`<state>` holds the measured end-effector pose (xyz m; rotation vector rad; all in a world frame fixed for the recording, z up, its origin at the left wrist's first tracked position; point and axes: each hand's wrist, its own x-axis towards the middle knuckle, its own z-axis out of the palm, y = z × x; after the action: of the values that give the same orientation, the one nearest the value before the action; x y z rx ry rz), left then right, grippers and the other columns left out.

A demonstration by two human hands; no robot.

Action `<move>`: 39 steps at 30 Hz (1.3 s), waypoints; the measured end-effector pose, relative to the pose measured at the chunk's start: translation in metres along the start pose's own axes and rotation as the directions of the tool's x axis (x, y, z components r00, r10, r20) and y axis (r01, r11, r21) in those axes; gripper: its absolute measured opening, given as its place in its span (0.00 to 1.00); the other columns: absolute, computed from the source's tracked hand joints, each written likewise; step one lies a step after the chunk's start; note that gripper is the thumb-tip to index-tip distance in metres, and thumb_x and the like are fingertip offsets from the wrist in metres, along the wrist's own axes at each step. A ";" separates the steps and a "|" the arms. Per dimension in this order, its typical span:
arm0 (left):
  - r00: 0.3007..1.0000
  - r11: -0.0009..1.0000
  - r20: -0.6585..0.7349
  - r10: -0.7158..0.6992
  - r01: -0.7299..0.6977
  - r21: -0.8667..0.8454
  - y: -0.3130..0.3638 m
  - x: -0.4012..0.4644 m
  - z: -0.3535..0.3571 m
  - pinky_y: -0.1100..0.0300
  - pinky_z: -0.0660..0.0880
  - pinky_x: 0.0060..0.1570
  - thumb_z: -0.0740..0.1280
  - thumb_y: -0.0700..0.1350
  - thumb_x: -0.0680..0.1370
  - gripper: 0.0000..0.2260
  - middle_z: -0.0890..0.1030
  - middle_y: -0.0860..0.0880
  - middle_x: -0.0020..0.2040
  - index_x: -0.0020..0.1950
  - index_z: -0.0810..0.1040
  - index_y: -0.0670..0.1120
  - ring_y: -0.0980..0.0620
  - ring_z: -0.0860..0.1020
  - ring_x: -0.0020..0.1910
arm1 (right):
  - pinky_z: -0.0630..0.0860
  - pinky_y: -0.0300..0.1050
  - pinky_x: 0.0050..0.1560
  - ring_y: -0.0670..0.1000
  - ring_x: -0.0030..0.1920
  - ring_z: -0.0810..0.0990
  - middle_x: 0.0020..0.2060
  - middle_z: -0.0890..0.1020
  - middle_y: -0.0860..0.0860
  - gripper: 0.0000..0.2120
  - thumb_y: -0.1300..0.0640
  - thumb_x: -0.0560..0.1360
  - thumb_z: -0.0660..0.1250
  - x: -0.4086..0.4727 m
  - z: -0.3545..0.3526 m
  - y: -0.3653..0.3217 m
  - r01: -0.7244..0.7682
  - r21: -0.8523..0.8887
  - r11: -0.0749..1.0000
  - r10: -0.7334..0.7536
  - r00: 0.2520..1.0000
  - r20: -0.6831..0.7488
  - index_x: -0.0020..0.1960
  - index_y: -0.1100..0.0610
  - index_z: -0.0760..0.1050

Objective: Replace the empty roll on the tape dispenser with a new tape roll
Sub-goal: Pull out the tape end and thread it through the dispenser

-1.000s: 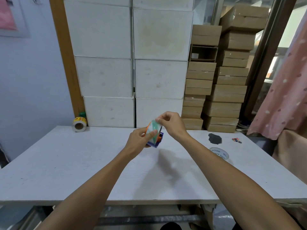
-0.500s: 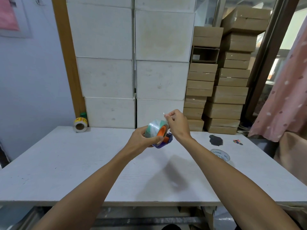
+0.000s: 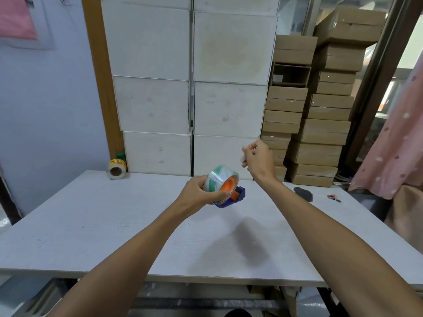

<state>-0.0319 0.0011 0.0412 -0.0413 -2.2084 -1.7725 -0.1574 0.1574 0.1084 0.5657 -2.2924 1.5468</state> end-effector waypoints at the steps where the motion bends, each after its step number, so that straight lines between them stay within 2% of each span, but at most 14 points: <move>1: 1.000 1.000 -0.007 0.009 -0.009 -0.003 0.001 -0.001 0.000 0.54 0.83 0.45 0.80 0.51 0.67 0.24 0.86 0.45 0.51 0.59 0.82 0.44 0.43 0.84 0.53 | 0.75 0.42 0.33 0.46 0.31 0.80 0.33 0.83 0.51 0.09 0.54 0.82 0.62 0.002 -0.002 0.001 -0.009 0.002 1.000 0.009 1.000 -0.014 0.51 0.61 0.74; 5: 0.999 0.999 0.001 0.042 -0.042 -0.015 0.005 -0.003 -0.001 0.59 0.81 0.43 0.80 0.45 0.70 0.19 0.86 0.46 0.51 0.59 0.82 0.45 0.45 0.84 0.53 | 0.79 0.48 0.37 0.46 0.30 0.81 0.32 0.83 0.50 0.09 0.56 0.82 0.62 0.008 -0.010 0.008 -0.072 0.040 0.997 0.074 0.996 -0.050 0.52 0.62 0.73; 9: 0.998 0.998 0.021 0.060 -0.060 -0.016 0.009 -0.002 -0.004 0.60 0.80 0.43 0.79 0.45 0.71 0.21 0.85 0.46 0.53 0.62 0.81 0.45 0.44 0.83 0.55 | 0.79 0.46 0.36 0.47 0.30 0.80 0.32 0.82 0.50 0.09 0.56 0.82 0.62 0.008 -0.017 0.012 -0.124 0.043 0.991 0.127 0.988 -0.084 0.53 0.63 0.74; 12: 0.997 0.997 -0.001 0.073 -0.073 -0.028 0.009 -0.002 -0.013 0.57 0.82 0.45 0.79 0.48 0.69 0.21 0.86 0.45 0.53 0.60 0.82 0.45 0.44 0.83 0.55 | 0.79 0.43 0.34 0.46 0.28 0.80 0.37 0.85 0.53 0.09 0.57 0.82 0.63 0.010 -0.024 0.015 -0.164 0.046 0.985 0.168 0.978 -0.126 0.52 0.64 0.76; 15: 0.997 0.997 -0.016 0.069 -0.070 -0.029 0.006 0.000 -0.023 0.54 0.82 0.48 0.79 0.51 0.68 0.24 0.85 0.44 0.54 0.61 0.82 0.45 0.42 0.83 0.56 | 0.80 0.42 0.32 0.46 0.26 0.79 0.32 0.84 0.51 0.10 0.56 0.81 0.64 0.011 -0.028 0.017 -0.182 0.055 0.982 0.187 0.973 -0.134 0.52 0.64 0.76; 19: 0.997 0.996 0.007 0.081 -0.081 -0.041 0.008 0.004 -0.025 0.58 0.80 0.45 0.78 0.49 0.68 0.24 0.85 0.42 0.54 0.62 0.81 0.43 0.42 0.83 0.55 | 0.81 0.46 0.35 0.47 0.27 0.80 0.31 0.84 0.51 0.12 0.56 0.81 0.64 0.010 -0.025 0.017 -0.193 0.075 0.978 0.202 0.969 -0.140 0.51 0.65 0.77; 23: 0.996 0.995 0.035 0.083 -0.081 -0.051 0.011 0.002 -0.029 0.60 0.80 0.44 0.77 0.47 0.68 0.23 0.85 0.44 0.52 0.61 0.81 0.43 0.48 0.84 0.51 | 0.80 0.42 0.32 0.47 0.29 0.81 0.32 0.84 0.51 0.11 0.55 0.82 0.64 0.013 -0.033 0.018 -0.213 0.084 0.973 0.225 0.958 -0.178 0.50 0.63 0.76; 28: 0.996 0.993 -0.007 0.089 -0.089 -0.075 0.009 0.002 -0.034 0.55 0.81 0.47 0.78 0.52 0.66 0.23 0.86 0.43 0.50 0.58 0.83 0.43 0.48 0.85 0.49 | 0.79 0.41 0.32 0.44 0.27 0.81 0.31 0.84 0.50 0.10 0.53 0.81 0.65 0.011 -0.040 0.021 -0.226 0.070 0.972 0.236 0.955 -0.182 0.47 0.59 0.76; 33: 0.995 0.988 -0.023 0.098 -0.100 -0.118 0.014 0.005 -0.029 0.56 0.83 0.46 0.77 0.54 0.65 0.24 0.86 0.43 0.51 0.58 0.83 0.44 0.49 0.85 0.49 | 0.82 0.43 0.34 0.46 0.28 0.82 0.34 0.85 0.52 0.09 0.55 0.81 0.66 0.007 -0.036 0.026 -0.261 0.169 0.950 0.290 0.940 -0.178 0.43 0.57 0.75; 36: 0.995 0.989 -0.040 0.088 -0.092 -0.116 0.017 0.008 -0.031 0.57 0.83 0.46 0.77 0.52 0.68 0.21 0.86 0.43 0.51 0.57 0.83 0.44 0.49 0.85 0.49 | 0.82 0.43 0.34 0.47 0.28 0.81 0.32 0.84 0.51 0.09 0.54 0.81 0.66 0.004 -0.037 0.027 -0.268 0.196 0.943 0.303 0.937 -0.176 0.43 0.56 0.75; 39: 0.994 0.990 -0.062 0.088 -0.094 -0.104 0.021 0.010 -0.031 0.60 0.82 0.44 0.76 0.50 0.70 0.16 0.87 0.46 0.48 0.55 0.84 0.46 0.50 0.85 0.47 | 0.83 0.44 0.35 0.47 0.28 0.81 0.32 0.84 0.52 0.09 0.54 0.80 0.66 0.003 -0.039 0.029 -0.265 0.240 0.934 0.309 0.936 -0.169 0.43 0.57 0.74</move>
<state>-0.0297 -0.0254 0.0694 -0.1117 -2.0373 -1.8170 -0.1728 0.2031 0.1008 0.1084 -2.1387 1.9071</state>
